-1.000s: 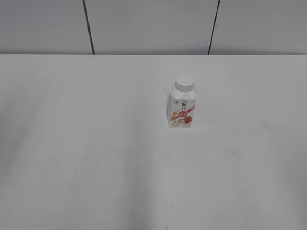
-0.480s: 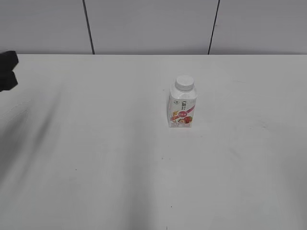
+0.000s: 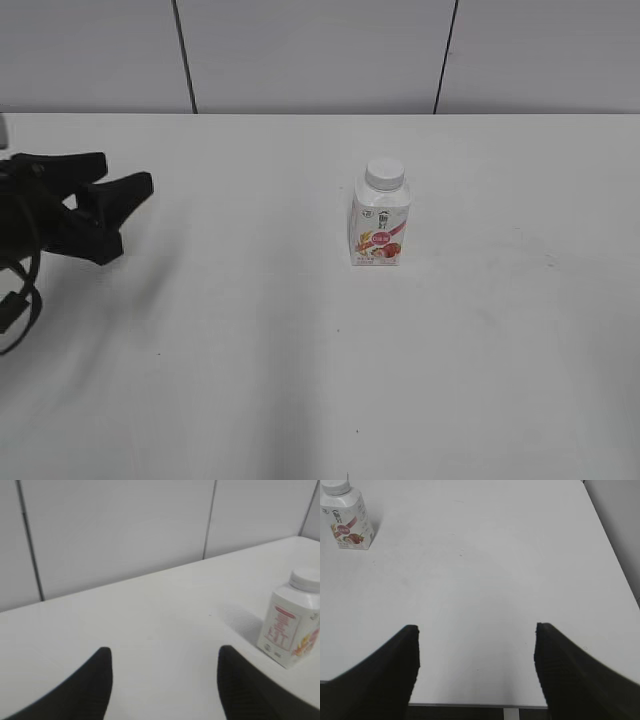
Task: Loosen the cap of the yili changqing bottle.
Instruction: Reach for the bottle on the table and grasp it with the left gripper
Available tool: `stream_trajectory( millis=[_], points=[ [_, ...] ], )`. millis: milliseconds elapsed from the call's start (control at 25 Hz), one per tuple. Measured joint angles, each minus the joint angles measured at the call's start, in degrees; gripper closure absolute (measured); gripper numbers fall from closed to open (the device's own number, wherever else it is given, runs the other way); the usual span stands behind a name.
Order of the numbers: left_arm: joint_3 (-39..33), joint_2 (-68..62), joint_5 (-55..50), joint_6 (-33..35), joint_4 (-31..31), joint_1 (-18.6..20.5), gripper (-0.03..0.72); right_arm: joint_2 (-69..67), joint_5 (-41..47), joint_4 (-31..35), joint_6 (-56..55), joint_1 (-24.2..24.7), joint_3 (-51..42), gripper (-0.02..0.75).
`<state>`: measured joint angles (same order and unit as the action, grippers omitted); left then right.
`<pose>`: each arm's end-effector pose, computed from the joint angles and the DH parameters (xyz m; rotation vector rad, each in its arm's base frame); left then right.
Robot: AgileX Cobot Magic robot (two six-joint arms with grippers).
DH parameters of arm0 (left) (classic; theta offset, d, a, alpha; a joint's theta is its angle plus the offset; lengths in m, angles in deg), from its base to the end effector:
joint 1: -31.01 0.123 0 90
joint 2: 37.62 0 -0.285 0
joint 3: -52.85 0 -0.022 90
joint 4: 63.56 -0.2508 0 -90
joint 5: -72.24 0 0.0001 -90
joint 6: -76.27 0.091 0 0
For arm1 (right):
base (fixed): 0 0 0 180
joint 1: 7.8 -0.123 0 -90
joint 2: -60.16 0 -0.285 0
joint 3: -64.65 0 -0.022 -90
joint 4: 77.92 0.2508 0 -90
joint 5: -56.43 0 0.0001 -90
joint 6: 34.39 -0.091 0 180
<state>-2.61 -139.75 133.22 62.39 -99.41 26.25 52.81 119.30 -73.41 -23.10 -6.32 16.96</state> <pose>0.2476 -0.0674 0.1618 0.5386 1.6897 -0.4686 -0.0093 0.0066 0.2787 -0.1822 2.0476 -0.0439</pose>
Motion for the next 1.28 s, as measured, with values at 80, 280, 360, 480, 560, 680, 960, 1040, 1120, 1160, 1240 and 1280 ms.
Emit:
stream_trajectory(
  millis=[80,280,360,480,560,680,960,1040,1120,1160,1240,1280],
  points=[
    [1.7,-3.0,0.8,-0.1,-3.2,0.0,0.27,0.0,0.0,0.0,0.0,0.0,0.0,0.173],
    [5.0,-7.2,3.3,-0.1,-7.8,0.5,0.27,0.0,0.0,0.0,0.0,0.0,0.0,0.173],
    [6.4,-7.6,4.4,-0.2,-12.9,1.7,0.27,0.0,0.0,0.0,0.0,0.0,0.0,0.173],
    [11.1,-8.4,4.2,-5.4,-24.5,3.0,0.27,0.0,0.0,0.0,0.0,0.0,0.0,0.173],
    [15.4,-9.6,4.1,-10.4,-33.3,3.1,0.27,0.0,0.0,0.0,0.0,0.0,0.0,0.173],
    [22.3,-12.0,4.1,-17.6,-40.3,3.1,0.268,0.0,0.0,0.0,0.0,0.0,0.0,0.173],
    [30.6,-18.3,4.3,-21.9,-42.6,0.5,0.052,0.0,0.0,0.0,0.0,0.0,0.0,0.173],
    [32.9,-20.9,4.9,-22.3,-42.9,-0.8,0.034,0.0,0.0,0.0,0.0,0.0,0.0,0.173],
    [35.4,-24.0,5.1,-23.0,-43.7,-2.3,0.031,0.0,0.0,0.0,0.0,0.0,0.0,0.173],
    [37.0,-25.6,5.3,-23.6,-44.3,-2.9,0.031,0.0,0.0,0.0,0.0,0.0,0.0,0.173],
    [40.1,-28.5,6.4,-25.0,-45.5,-4.1,0.031,0.0,0.0,0.0,0.0,0.0,0.0,0.173],
    [41.9,-30.0,7.1,-25.7,-46.0,-4.4,0.032,0.0,0.0,0.0,0.0,0.0,0.0,0.173]
  ],
)
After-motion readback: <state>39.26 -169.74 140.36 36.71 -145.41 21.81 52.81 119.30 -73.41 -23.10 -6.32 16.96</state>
